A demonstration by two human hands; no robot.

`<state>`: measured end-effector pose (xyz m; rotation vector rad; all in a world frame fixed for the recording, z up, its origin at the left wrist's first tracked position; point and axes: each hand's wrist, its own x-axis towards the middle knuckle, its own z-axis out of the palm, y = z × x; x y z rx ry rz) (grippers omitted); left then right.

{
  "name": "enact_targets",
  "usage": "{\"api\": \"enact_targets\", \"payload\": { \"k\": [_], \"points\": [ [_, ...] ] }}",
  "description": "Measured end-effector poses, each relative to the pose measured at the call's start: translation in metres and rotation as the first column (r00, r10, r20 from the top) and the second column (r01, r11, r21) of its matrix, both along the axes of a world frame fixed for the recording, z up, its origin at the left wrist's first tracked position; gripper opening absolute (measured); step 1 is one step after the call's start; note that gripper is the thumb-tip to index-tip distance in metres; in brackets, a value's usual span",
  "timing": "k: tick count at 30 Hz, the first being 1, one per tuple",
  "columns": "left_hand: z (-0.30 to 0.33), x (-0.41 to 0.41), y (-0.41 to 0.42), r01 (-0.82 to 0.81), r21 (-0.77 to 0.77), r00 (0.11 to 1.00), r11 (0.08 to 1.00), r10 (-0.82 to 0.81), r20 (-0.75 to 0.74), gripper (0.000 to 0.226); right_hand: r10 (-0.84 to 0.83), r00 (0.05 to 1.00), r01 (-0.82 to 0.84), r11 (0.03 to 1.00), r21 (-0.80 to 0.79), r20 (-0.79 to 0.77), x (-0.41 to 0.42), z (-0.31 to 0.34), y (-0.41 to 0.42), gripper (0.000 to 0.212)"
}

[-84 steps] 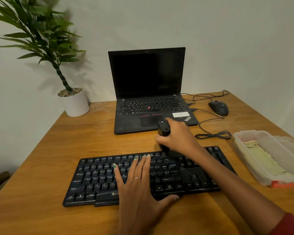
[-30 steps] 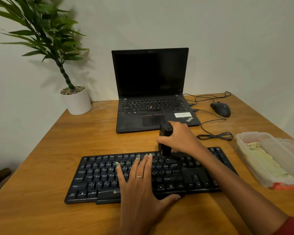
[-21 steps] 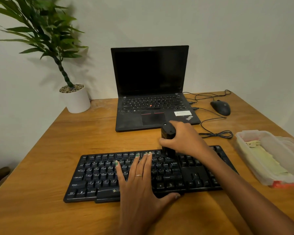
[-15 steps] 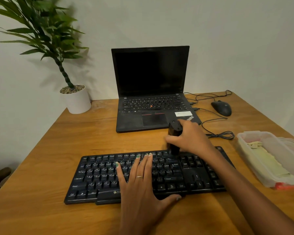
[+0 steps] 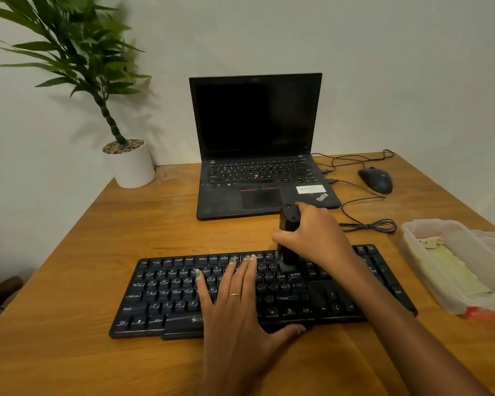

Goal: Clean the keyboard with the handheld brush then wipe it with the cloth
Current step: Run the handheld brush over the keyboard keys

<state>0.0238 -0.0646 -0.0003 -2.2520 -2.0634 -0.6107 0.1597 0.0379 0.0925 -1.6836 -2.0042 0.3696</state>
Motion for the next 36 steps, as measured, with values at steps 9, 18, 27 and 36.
{"api": "enact_targets", "payload": {
  "k": [9, 18, 27, 36],
  "points": [
    [0.003, 0.0, -0.001, 0.007, -0.024, 1.0, 1.0, -0.007, 0.018, 0.113, -0.046, 0.999, 0.046, 0.999, 0.028, 0.012, 0.009, -0.002, 0.0, 0.025],
    [0.003, 0.001, -0.002, 0.011, -0.048, 0.999, 0.999, -0.009, 0.038, 0.114, -0.014, 1.0, 0.015, 0.998, 0.055, -0.018, 0.012, -0.004, -0.002, 0.024],
    [0.005, 0.001, -0.003, 0.024, -0.057, 0.998, 0.998, -0.02, 0.054, 0.113, -0.021, 0.999, 0.02, 0.999, 0.045, 0.024, 0.006, -0.003, -0.004, 0.031],
    [0.006, 0.002, -0.004, 0.026, -0.073, 0.998, 0.997, -0.021, 0.067, 0.113, -0.009, 0.999, 0.006, 0.998, 0.069, 0.045, 0.005, -0.004, -0.005, 0.025]
  ]
}}
